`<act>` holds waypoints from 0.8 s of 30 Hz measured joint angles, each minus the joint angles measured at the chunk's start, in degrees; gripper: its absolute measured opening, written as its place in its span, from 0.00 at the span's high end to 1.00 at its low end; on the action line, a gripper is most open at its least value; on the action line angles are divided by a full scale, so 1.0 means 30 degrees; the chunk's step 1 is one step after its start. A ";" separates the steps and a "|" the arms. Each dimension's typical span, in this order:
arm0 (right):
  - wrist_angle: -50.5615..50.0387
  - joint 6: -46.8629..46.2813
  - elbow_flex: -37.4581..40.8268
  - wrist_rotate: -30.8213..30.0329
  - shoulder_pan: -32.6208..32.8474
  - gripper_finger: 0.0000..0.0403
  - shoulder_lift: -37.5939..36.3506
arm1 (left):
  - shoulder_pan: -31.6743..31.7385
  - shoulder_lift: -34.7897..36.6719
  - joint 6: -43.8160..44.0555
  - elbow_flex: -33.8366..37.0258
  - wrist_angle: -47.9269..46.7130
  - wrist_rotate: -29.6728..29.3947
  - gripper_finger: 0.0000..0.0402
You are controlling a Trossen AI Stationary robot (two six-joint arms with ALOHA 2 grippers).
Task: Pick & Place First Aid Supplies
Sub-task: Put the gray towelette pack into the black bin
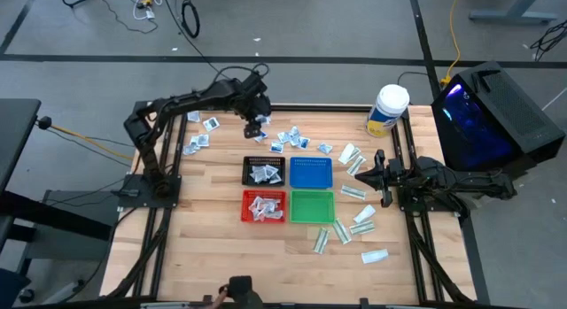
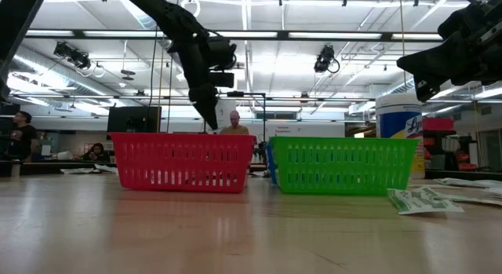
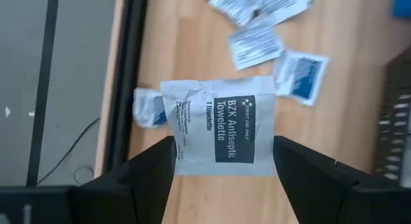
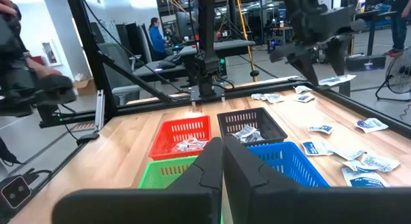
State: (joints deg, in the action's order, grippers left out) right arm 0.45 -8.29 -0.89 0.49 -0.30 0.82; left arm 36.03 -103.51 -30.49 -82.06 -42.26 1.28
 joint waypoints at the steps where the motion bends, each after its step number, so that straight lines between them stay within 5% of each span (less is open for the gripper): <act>1: 0.0000 0.0001 -0.0005 -0.0006 0.0007 0.96 0.0000 | -0.0270 0.0046 0.0071 0.0000 -0.0017 -0.0002 0.34; 24: 0.0000 0.0000 -0.0002 -0.0007 0.0002 0.96 0.0000 | -0.6113 0.0052 0.0516 -0.0007 -0.1376 -0.0003 0.34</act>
State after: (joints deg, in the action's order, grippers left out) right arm 0.45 -8.29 -0.89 0.47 -0.29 0.82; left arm 17.70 -103.35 -28.94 -82.08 -46.39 1.27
